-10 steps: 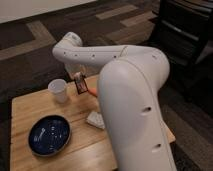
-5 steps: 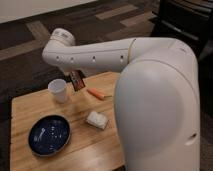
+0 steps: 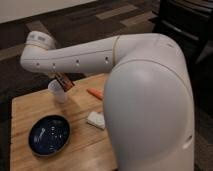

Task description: Place the eraser in the ceramic cup

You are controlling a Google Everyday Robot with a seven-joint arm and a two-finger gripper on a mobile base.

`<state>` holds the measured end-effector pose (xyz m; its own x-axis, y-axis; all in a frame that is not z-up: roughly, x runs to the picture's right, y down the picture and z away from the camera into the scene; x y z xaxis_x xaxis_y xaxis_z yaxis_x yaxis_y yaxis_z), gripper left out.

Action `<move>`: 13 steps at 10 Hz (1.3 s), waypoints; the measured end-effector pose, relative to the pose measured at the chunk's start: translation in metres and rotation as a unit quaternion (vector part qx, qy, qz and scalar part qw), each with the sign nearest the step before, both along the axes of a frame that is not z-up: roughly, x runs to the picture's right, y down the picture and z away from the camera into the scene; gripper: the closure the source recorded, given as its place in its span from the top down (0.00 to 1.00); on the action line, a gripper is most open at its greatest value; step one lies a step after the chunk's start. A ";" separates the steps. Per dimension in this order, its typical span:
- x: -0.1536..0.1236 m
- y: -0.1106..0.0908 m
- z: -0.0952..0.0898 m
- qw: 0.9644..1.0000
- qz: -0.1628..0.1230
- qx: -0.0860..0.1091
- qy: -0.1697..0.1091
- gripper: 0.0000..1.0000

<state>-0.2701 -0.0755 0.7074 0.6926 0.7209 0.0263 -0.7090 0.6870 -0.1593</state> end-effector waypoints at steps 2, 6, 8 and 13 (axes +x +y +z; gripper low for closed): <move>-0.013 0.002 0.007 1.000 -0.024 0.000 -0.018 0.00; -0.034 -0.013 0.015 0.996 -0.060 0.005 -0.059 0.00; -0.048 -0.013 0.018 0.993 -0.076 0.006 -0.087 0.00; -0.054 -0.009 0.025 0.986 -0.083 0.001 -0.147 0.00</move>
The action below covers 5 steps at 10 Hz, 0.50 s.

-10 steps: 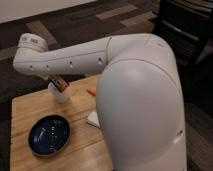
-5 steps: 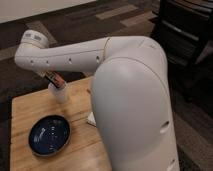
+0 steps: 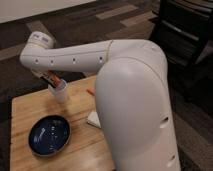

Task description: Place the eraser in the ceramic cup

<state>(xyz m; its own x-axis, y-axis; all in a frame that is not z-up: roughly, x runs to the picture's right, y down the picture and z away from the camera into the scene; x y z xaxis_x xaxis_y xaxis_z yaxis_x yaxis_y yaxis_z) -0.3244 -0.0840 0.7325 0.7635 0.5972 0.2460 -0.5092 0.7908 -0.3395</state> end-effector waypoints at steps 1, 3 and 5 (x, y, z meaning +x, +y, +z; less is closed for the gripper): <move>0.003 0.003 0.004 1.000 -0.001 -0.006 -0.010 0.00; 0.002 0.009 0.012 0.999 -0.014 -0.017 -0.023 0.00; -0.002 0.011 0.016 0.999 -0.028 -0.021 -0.035 0.00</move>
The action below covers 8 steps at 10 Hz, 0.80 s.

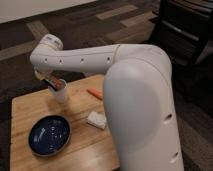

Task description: Place the eraser in the ceramic cup

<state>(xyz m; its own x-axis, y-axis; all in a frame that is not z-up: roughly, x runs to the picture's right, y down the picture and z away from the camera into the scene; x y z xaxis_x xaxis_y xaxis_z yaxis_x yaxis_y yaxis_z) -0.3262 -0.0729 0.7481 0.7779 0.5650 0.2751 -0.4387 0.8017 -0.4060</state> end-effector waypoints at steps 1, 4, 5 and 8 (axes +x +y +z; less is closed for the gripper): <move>-0.002 0.000 0.002 1.000 -0.006 -0.001 -0.006 0.00; -0.002 -0.003 0.006 1.000 -0.013 -0.004 -0.014 0.00; -0.002 -0.005 0.007 1.000 -0.014 -0.005 -0.017 0.00; -0.003 -0.007 0.012 0.999 -0.022 -0.010 -0.024 0.00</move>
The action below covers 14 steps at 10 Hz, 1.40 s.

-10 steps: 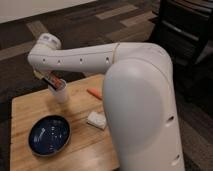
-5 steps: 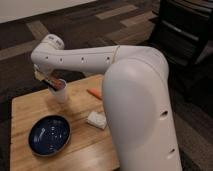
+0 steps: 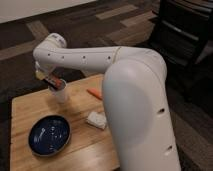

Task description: Place the eraser in the ceramic cup

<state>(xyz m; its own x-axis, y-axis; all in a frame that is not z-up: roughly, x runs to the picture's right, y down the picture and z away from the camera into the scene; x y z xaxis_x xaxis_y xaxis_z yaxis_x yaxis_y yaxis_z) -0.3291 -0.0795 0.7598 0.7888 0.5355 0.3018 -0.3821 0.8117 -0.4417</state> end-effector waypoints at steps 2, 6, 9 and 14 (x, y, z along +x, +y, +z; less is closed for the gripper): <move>0.000 0.001 0.005 1.000 -0.005 -0.007 -0.002 0.00; -0.003 0.005 0.008 1.000 -0.014 -0.018 -0.003 0.05; -0.003 0.006 0.009 1.000 -0.014 -0.018 -0.002 0.41; -0.002 0.006 0.010 1.000 -0.014 -0.019 -0.002 0.80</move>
<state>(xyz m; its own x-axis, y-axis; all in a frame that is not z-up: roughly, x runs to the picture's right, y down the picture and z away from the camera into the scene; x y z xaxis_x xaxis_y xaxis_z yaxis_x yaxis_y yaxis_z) -0.3314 -0.0733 0.7694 0.8021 0.5248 0.2852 -0.3581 0.8047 -0.4735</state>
